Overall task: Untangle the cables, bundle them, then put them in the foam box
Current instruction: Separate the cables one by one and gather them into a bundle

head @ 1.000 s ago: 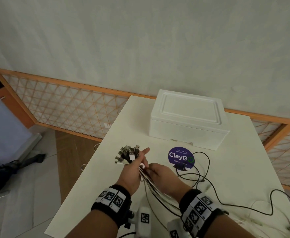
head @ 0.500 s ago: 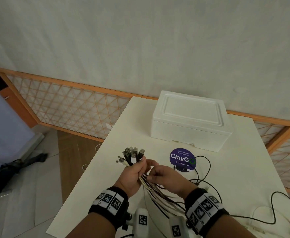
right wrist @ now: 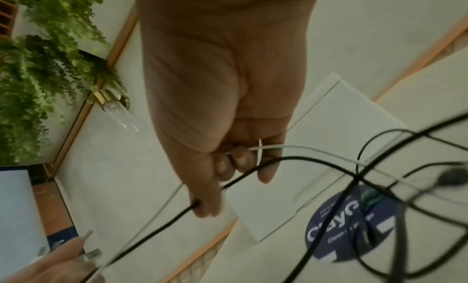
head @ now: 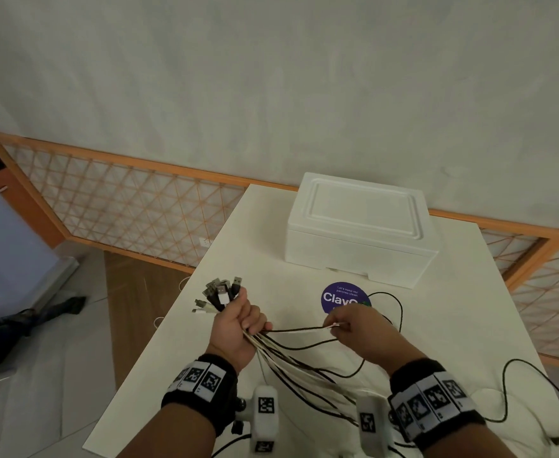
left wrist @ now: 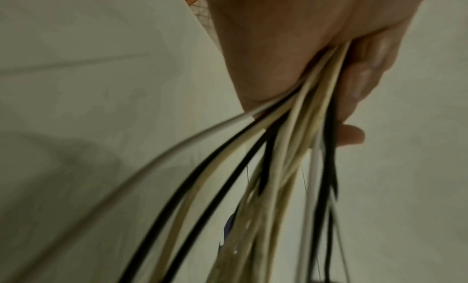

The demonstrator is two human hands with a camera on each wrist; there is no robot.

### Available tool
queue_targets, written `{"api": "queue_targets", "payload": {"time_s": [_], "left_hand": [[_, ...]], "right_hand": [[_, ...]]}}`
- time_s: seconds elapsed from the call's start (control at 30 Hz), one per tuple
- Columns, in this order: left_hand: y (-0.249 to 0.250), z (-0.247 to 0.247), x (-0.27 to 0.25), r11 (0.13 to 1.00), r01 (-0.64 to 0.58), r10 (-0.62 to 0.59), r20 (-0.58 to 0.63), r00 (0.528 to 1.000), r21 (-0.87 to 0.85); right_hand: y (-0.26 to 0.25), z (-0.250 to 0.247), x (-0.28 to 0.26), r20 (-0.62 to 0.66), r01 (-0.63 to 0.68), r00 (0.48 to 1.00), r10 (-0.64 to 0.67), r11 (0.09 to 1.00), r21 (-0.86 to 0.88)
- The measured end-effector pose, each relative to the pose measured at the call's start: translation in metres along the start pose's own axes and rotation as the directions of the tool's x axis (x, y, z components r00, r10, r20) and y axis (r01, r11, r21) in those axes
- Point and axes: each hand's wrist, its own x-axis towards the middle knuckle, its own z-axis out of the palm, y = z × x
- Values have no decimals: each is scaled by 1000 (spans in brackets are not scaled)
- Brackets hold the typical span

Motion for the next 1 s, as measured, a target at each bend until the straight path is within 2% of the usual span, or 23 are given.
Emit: {"api": "queue_targets", "payload": {"time_s": [0.1, 0.17, 0.23, 0.3, 0.4, 0.43, 0.47, 0.5, 0.57, 0.6, 0.67, 0.7, 0.77, 0.8, 0.87, 0.9, 0.93, 1.0], "left_hand": [[-3, 1, 2, 1000, -20, 20, 12, 1000, -23], [-4, 3, 1, 999, -34, 34, 20, 999, -18], [-4, 2, 0, 999, -41, 41, 18, 999, -21], [-3, 1, -3, 999, -36, 36, 19, 999, -25], [-3, 1, -7, 999, -16, 17, 26, 1000, -34], [-3, 1, -8, 999, -12, 13, 28, 1000, -38], [-3, 1, -10, 999, -11, 12, 29, 1000, -42], [-2, 1, -10, 999, -11, 12, 30, 999, -46], [-1, 1, -11, 998, -12, 14, 33, 999, -57], [0, 0, -11, 998, -17, 19, 30, 999, -64], [3, -3, -8, 996, -35, 36, 14, 999, -77], [5, -5, -6, 996, -46, 46, -2, 999, -80], [14, -14, -3, 993, -76, 69, -71, 995, -95], [21, -22, -2, 988, -93, 77, -135, 988, -119], [34, -42, 0, 975, -137, 80, -297, 951, -174], [40, -52, 0, 967, -167, 86, -373, 924, -190], [45, -60, -1, 959, -197, 95, -425, 900, -203], [46, -66, 0, 952, -216, 104, -434, 895, -216]], "right_hand": [[1, 6, -4, -18, -40, 999, 38, 985, -165], [-1, 10, -7, -60, -72, 996, 61, 978, -197], [-1, 13, -8, -31, -103, 994, 101, 993, -61], [2, 17, -9, 13, -102, 995, 101, 980, 169], [2, 16, -11, 60, -172, 984, 165, 836, 521], [2, 15, -11, 51, -183, 980, 191, 784, 593], [2, 13, -10, 30, -179, 979, 203, 776, 605], [4, 12, -9, -4, -168, 979, 203, 821, 546], [9, 12, -6, -100, -161, 976, 192, 953, 256], [12, 13, -5, -158, -173, 970, 185, 981, 88], [19, 12, -5, -277, -223, 945, 174, 962, -160], [25, 10, -7, -331, -256, 927, 177, 943, -212], [52, -3, -17, -433, -372, 860, 268, 911, -176], [70, -13, -26, -472, -456, 804, 360, 884, -102], [109, -35, -56, -528, -587, 659, 536, 805, 84], [126, -45, -72, -544, -626, 589, 598, 763, 160], [137, -53, -85, -552, -647, 540, 636, 733, 211], [152, -59, -97, -550, -663, 508, 663, 709, 242]]}}
